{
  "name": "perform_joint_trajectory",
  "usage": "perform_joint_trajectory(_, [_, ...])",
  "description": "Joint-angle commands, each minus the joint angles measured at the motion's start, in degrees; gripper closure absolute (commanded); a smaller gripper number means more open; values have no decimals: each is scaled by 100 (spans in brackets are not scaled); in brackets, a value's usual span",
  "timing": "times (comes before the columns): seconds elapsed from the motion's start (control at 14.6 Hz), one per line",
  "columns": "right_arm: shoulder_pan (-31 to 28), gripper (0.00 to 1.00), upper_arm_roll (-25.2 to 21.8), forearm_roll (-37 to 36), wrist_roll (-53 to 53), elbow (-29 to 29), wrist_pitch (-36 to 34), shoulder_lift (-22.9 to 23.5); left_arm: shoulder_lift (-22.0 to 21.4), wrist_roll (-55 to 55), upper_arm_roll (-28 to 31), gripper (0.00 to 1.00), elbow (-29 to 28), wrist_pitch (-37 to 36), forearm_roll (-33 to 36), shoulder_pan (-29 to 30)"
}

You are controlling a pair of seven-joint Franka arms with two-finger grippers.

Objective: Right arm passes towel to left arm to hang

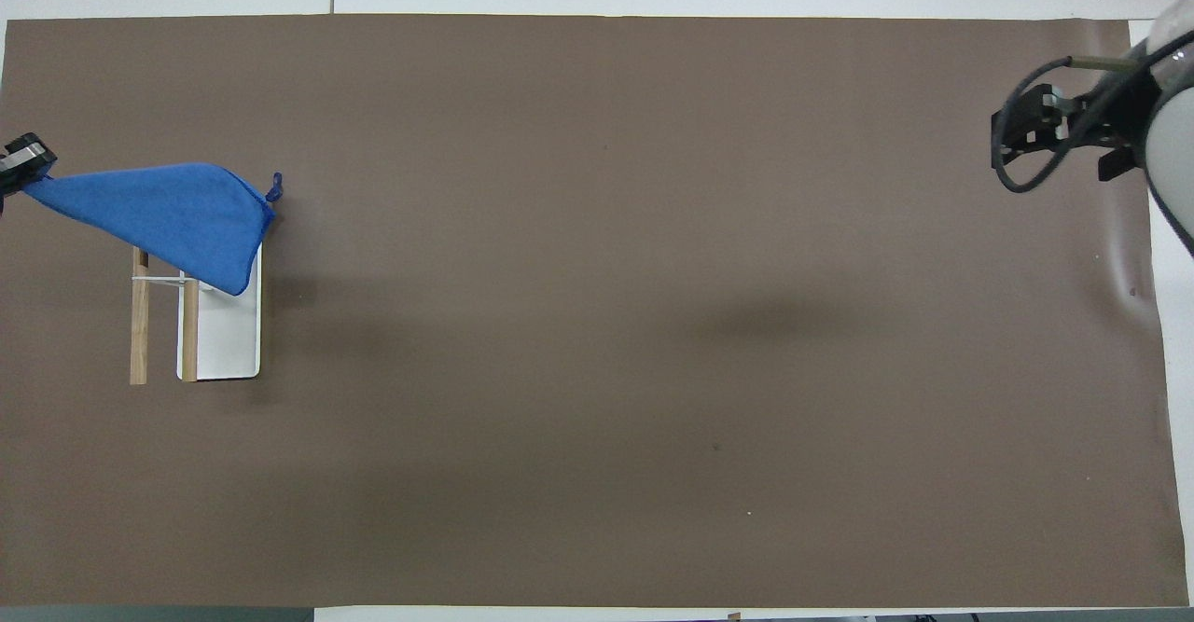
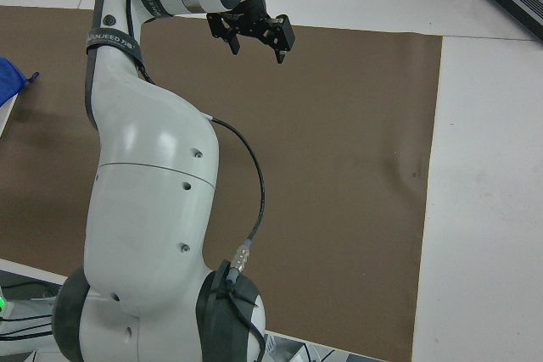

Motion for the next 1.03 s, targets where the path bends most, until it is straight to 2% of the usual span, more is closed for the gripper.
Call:
perform_joint_trajectory(0.0, [-452,0,65,-57,-448,-1139,70,-906,-275,-11,-36,100,-296,219,116,261])
perform_joint_trajectory(0.14, [-392,0,-127,92,-448,-1273,62,-1109,-284,-28,-36,100,-339,333,116,489])
perform_joint_trajectory(0.21, [-17,0,-477,301,-440,-1247,-43,-1153,-301,-2,-36,100,-401,377,116,534])
perform_joint_trajectory(0.34, [888,0,-1530,409,-466,-1211,-141,-1215,-363,15,-36,100,-515,378,116,587])
perform_joint_trajectory(0.41, [1057,0,-1778,400,-579,-1229,-149,-1224,-363,24,-36,100,-533,378,116,596])
perform_joint_trajectory(0.82, [1348,0,-2245,365,-948,-1440,-79,-1417,-170,51,-36,100,-761,457,116,763])
perform_joint_trajectory(0.96, [1419,0,-2273,365,-1055,-1483,104,-1452,-161,59,-36,100,-945,500,116,763])
